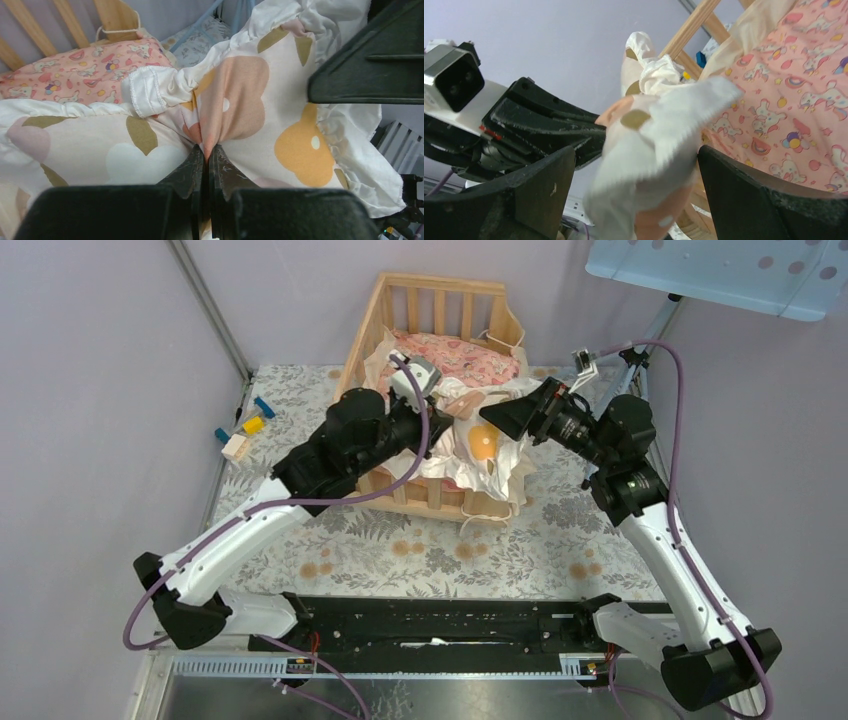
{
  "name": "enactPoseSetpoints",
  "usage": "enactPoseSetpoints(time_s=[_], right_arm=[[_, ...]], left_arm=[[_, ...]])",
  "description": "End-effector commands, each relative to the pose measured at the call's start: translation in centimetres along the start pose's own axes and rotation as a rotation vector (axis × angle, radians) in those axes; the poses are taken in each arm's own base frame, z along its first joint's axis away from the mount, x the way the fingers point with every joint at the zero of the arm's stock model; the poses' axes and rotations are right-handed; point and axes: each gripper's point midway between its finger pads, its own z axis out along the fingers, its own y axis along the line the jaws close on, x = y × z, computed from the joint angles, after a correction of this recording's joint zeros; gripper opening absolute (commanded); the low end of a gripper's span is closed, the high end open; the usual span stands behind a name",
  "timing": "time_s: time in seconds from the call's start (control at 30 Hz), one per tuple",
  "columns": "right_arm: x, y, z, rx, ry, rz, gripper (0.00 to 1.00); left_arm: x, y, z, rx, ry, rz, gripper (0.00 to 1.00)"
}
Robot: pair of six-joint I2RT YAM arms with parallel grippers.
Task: Set up the pet bed
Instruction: Place the pillow on the mattress.
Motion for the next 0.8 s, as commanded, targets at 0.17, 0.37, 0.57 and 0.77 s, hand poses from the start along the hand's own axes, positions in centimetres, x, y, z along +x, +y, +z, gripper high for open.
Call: enactPoseSetpoints(time_s=[0.17, 0.37, 0.57, 0.77], right_arm=[[1.2, 0.5, 1.1, -0.089, 0.052, 0.089, 0.57], [0.4, 0.7, 0.3, -0.069, -0.007, 0.007, 0.08], [-1.6, 3.2, -2.1, -0.135, -0.136, -0.363, 0.0], [-1.0, 8.4, -4.6, -0.406, -0.2, -0.657, 0.05]], left_arm=[[-2.9, -1.9, 1.1, 0.027, -0.125, 0.022, 0.0], [-4.0, -1.5, -0.1, 0.006, -0.174, 0.009, 0.25], [-8.6, 0.2, -6.3, -0.062, -0.337, -0.04, 0.83], [-11.0, 1.9, -11.3, -0.135, -0.389, -0.072, 0.86]])
